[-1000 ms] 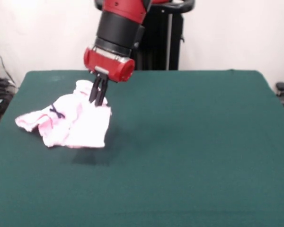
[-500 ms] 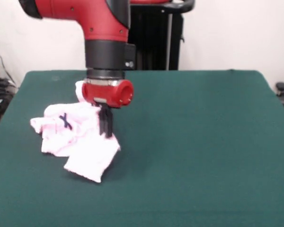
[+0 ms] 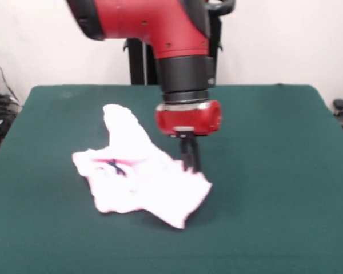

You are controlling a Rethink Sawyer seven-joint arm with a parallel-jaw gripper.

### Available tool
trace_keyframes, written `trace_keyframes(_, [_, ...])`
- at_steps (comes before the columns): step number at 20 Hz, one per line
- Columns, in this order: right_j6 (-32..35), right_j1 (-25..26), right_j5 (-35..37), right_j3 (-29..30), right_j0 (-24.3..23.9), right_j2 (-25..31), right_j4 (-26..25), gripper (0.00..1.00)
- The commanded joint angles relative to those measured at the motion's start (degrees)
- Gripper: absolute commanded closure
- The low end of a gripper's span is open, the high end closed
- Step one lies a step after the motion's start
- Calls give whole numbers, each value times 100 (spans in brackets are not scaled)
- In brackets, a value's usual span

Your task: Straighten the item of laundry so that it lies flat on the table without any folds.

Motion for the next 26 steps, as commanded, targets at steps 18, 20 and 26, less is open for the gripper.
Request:
trace_keyframes(18, [418,-1541,2085,367,1919,-1879,1807,0])
trace_keyframes(20, [28,-1777,2339,405,1630,-1620,1829,0])
trace_keyframes(26, [-54,-2160,2594,417,1449,-1697,1694,0])
